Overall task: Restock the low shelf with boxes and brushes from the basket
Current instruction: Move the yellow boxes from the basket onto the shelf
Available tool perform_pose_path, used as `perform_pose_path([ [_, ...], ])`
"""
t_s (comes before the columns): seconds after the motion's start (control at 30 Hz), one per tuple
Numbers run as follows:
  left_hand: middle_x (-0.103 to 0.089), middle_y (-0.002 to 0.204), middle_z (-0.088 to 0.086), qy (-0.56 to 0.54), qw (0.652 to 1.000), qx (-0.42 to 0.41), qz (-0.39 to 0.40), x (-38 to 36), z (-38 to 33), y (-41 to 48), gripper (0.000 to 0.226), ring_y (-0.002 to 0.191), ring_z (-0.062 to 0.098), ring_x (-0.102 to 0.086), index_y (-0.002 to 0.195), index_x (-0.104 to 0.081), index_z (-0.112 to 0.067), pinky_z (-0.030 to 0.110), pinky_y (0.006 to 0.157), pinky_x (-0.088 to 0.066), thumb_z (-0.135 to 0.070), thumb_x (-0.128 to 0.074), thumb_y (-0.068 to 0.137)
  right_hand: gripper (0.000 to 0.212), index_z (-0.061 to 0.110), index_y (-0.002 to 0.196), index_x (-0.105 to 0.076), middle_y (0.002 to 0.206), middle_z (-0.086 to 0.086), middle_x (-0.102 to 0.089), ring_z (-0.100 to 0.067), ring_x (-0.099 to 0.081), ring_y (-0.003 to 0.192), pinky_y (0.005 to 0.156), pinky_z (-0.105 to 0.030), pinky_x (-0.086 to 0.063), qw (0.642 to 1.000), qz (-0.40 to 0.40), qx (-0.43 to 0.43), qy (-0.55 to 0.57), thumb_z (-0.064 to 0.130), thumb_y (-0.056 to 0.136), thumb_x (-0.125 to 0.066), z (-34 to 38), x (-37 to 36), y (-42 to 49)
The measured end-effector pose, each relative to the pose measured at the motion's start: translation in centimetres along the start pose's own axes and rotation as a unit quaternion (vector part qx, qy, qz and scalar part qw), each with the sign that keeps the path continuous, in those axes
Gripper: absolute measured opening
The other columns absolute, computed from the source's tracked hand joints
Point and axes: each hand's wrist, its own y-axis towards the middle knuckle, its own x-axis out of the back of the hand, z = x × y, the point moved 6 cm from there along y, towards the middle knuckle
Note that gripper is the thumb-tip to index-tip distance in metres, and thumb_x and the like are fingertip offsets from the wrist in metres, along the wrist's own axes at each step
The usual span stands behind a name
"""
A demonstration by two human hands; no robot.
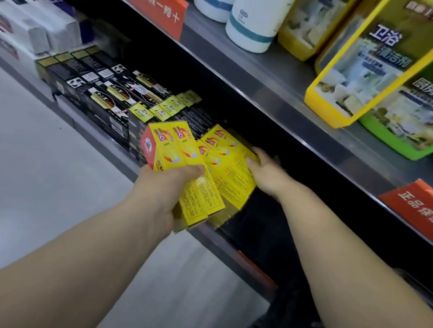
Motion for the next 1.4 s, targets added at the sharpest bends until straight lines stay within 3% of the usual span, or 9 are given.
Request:
perform_pose_path([
  [0.13,-0.07,0.099,0.009,-0.003,1.0,-0.002,0.008,-0.3,0.0,0.4,0.052,0.079,0.026,-0.069,0.118,-0.054,-0.015,0.035,0.046,-0.053,-0.011,-0.078,0.073,0.04,0.023,0.13,-0.048,0.13,-0.009,-0.046,-0.027,-0.044,0.121,0.095,-0.033,-0.04,0.993,-0.08,0.08,0.017,0.043,0.095,-0.044,4.0,1.9,-3.3],
  [0.23,-0.07,0.1,0.009,-0.008,1.0,-0.008,0.023,-1.0,0.0,0.3,0.052,0.078,0.025,-0.069,0.118,-0.056,-0.016,0.035,0.044,-0.053,-0.015,-0.079,0.072,0.035,0.045,0.108,-0.053,0.113,0.018,-0.056,0.0,-0.052,0.108,0.082,-0.019,-0.042,0.97,0.102,0.129,0.178,0.06,0.077,-0.059,6.8,0.4,-7.4],
  [0.33,-0.073,0.096,0.009,-0.015,0.997,-0.004,0.07,-2.3,0.2,0.1,0.04,0.078,0.027,-0.071,0.112,-0.063,-0.017,0.043,0.053,-0.057,-0.02,-0.076,0.075,0.051,0.055,0.112,-0.044,0.112,0.024,-0.052,0.018,-0.051,0.099,0.079,-0.018,-0.049,0.94,0.217,0.127,0.23,0.042,0.073,-0.074,6.8,-0.8,-10.5],
  [0.57,-0.072,0.096,0.006,0.017,0.998,0.0,0.066,-2.8,0.6,-0.1,0.045,0.08,0.025,-0.07,0.111,-0.061,-0.017,0.035,0.05,-0.055,-0.03,-0.079,0.071,0.039,0.013,0.134,-0.045,0.1,-0.006,-0.065,-0.015,-0.063,0.081,0.074,-0.029,-0.055,0.957,0.047,0.071,0.276,0.016,0.095,-0.048,3.0,2.9,-9.1],
  [0.7,-0.067,0.108,0.01,0.014,0.999,0.008,0.032,-2.1,0.5,0.2,0.053,0.095,0.033,-0.066,0.118,-0.054,-0.016,0.047,0.07,-0.058,-0.033,-0.077,0.074,0.059,0.018,0.15,-0.018,0.152,-0.008,-0.031,-0.026,-0.032,0.137,0.114,-0.038,-0.025,0.996,-0.078,0.031,0.013,0.037,0.098,-0.041,0.6,5.2,-5.2],
  [0.93,-0.071,0.058,0.0,-0.024,0.998,0.056,0.023,-2.3,1.0,0.5,0.022,0.059,0.018,-0.068,0.091,-0.054,-0.02,0.031,0.045,-0.053,-0.04,-0.061,0.087,0.045,0.019,0.142,-0.032,0.14,-0.01,-0.045,-0.025,-0.045,0.125,0.1,-0.03,-0.035,0.995,-0.017,0.04,0.091,0.011,0.099,-0.041,-0.8,2.8,0.5],
  [1.1,-0.067,0.07,0.0,-0.013,0.999,0.032,0.022,-2.3,0.7,0.8,0.024,0.054,0.014,-0.063,0.099,-0.055,-0.02,0.024,0.043,-0.048,-0.039,-0.062,0.086,0.045,0.019,0.146,-0.028,0.146,-0.008,-0.039,-0.022,-0.04,0.13,0.099,-0.025,-0.031,0.992,0.019,0.029,0.124,0.011,0.102,-0.032,-0.5,0.9,1.8],
  [1.27,-0.07,0.09,0.004,0.023,0.999,0.021,0.026,-2.3,0.8,0.8,0.018,0.077,0.02,-0.064,0.087,-0.057,-0.02,0.027,0.053,-0.045,-0.036,-0.066,0.085,0.046,0.017,0.147,-0.027,0.152,-0.012,-0.02,-0.026,-0.029,0.137,0.109,-0.029,-0.025,0.998,-0.047,0.028,-0.028,0.016,0.102,-0.034,0.2,2.2,0.9],
  [1.4,-0.07,0.103,0.01,0.045,0.999,0.012,0.025,-2.5,0.8,0.7,0.027,0.081,0.022,-0.067,0.1,-0.061,-0.016,0.027,0.054,-0.053,-0.035,-0.069,0.082,0.032,0.027,0.126,-0.05,0.126,0.006,-0.051,-0.009,-0.049,0.114,0.087,-0.02,-0.038,0.982,0.0,0.126,0.138,0.036,0.095,-0.049,4.0,2.7,-4.4],
])
